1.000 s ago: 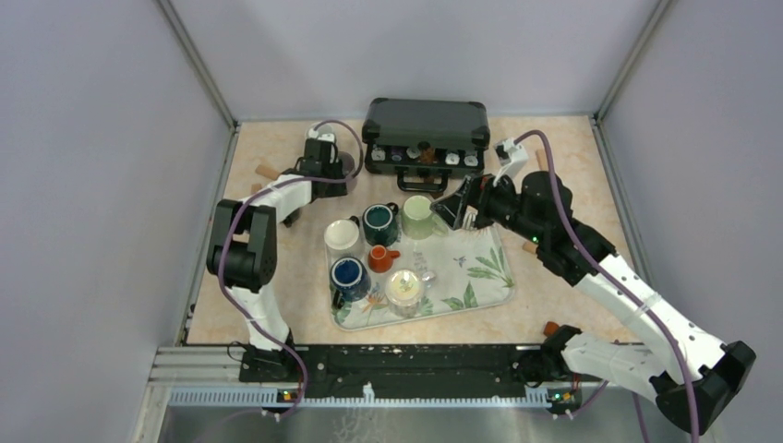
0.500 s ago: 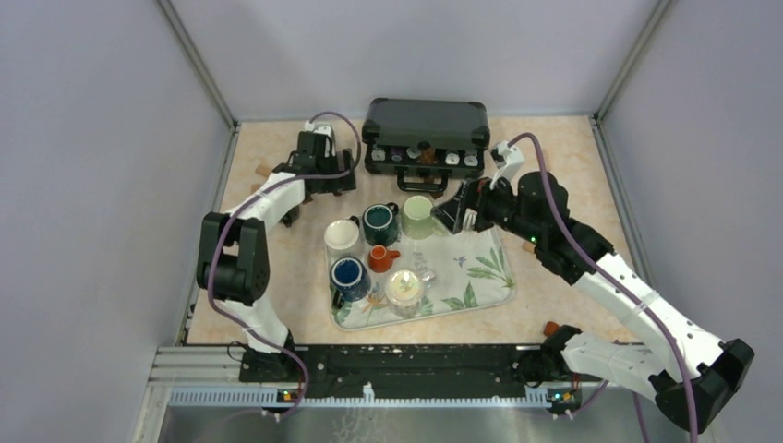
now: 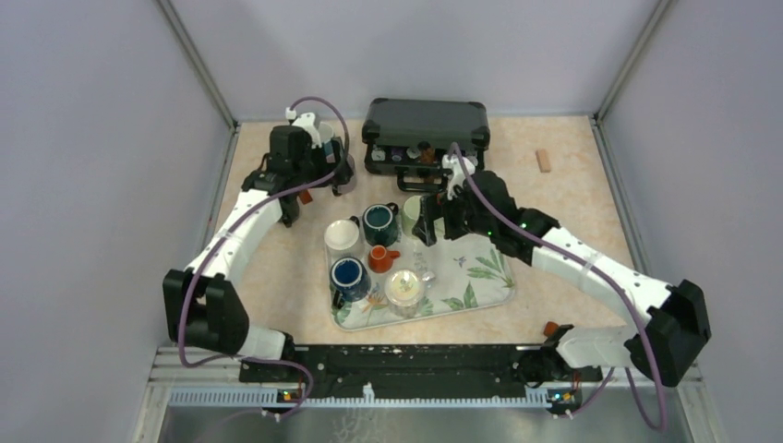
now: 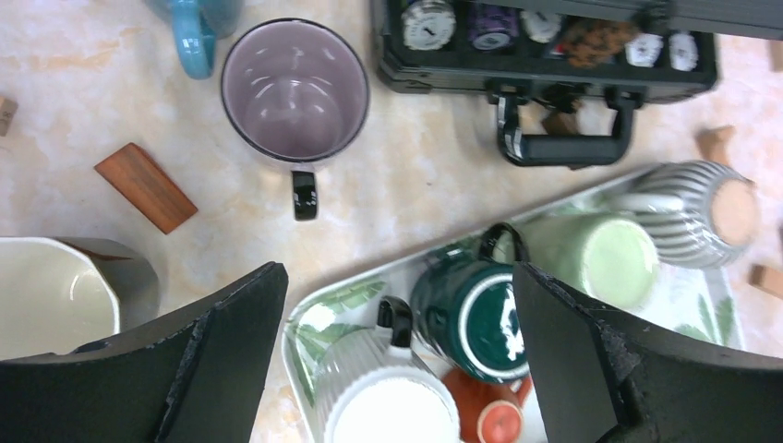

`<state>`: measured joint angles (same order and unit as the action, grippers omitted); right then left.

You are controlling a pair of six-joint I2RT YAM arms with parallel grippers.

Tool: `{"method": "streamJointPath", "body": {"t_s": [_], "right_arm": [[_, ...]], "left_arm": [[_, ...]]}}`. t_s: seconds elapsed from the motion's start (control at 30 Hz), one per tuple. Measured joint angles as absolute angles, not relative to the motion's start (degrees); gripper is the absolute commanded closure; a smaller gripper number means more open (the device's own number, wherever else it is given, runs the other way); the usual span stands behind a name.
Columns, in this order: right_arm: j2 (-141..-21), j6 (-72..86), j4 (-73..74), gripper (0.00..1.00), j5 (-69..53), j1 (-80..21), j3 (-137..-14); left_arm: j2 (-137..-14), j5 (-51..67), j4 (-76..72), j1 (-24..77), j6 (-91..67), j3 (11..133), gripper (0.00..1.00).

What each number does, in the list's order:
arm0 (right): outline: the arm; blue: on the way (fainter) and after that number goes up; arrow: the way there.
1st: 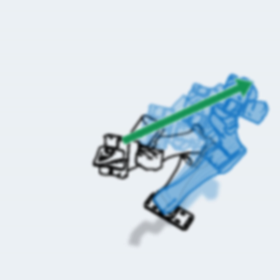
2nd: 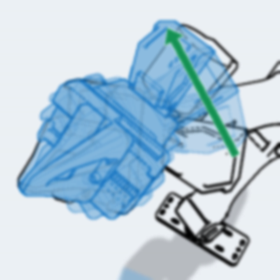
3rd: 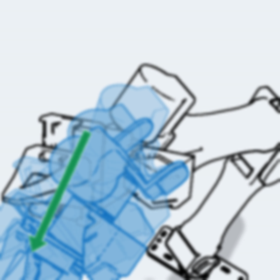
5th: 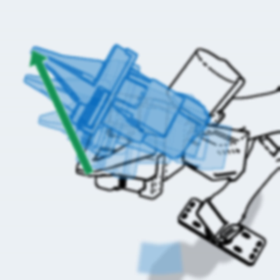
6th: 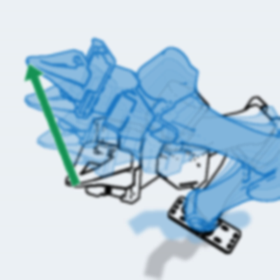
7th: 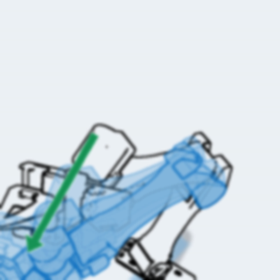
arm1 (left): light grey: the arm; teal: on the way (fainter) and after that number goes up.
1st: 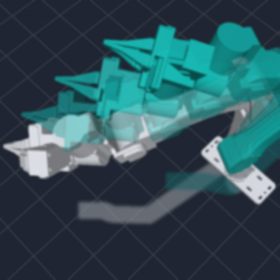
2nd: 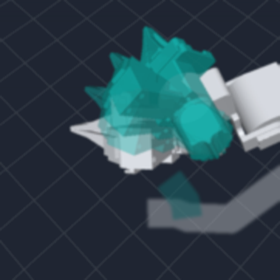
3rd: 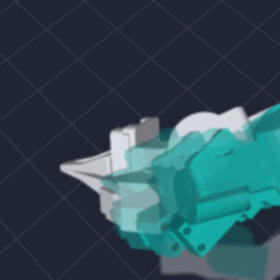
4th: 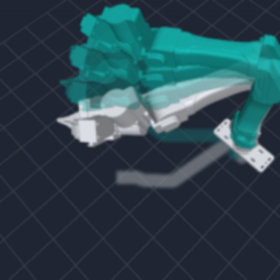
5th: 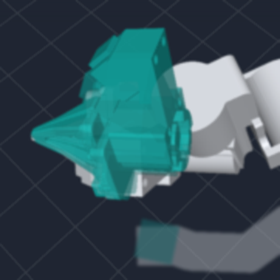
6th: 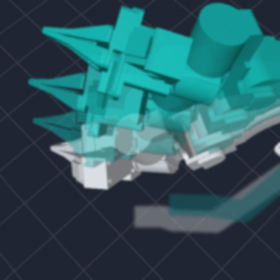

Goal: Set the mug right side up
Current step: Place the cup at the corner of the board.

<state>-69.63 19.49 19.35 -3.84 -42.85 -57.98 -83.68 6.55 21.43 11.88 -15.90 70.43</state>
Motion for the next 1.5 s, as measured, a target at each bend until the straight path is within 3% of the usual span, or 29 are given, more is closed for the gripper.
{"method": "streamJointPath", "body": {"t_s": [0.43,0.97,1.17,1.33,1.5], "right_arm": [[-84.03,11.11,14.48,0.01,-3.79,-37.36,-58.94],[-91.68,3.68,10.17,0.03,-7.25,-36.99,-58.94],[-92.18,3.14,9.41,0.13,-7.64,-37.34,-59.07],[-93.3,2.94,9.96,0.29,-6.94,-38.61,-60.2],[-93.93,3.11,10.87,0.38,-5.21,-40.95,-61.21]], "left_arm": [[-72.55,16.93,20.99,12.45,-16.49,61.34,0.01],[-70.91,16.95,19.68,12.47,-16.51,57.98,0.01],[-70.59,16.58,19.59,12.47,-16.56,57.98,0.01],[-70.59,16.51,19.59,12.47,-16.56,57.98,0.01],[-70.59,16.4,19.59,12.47,-16.56,57.98,0.01]]}}
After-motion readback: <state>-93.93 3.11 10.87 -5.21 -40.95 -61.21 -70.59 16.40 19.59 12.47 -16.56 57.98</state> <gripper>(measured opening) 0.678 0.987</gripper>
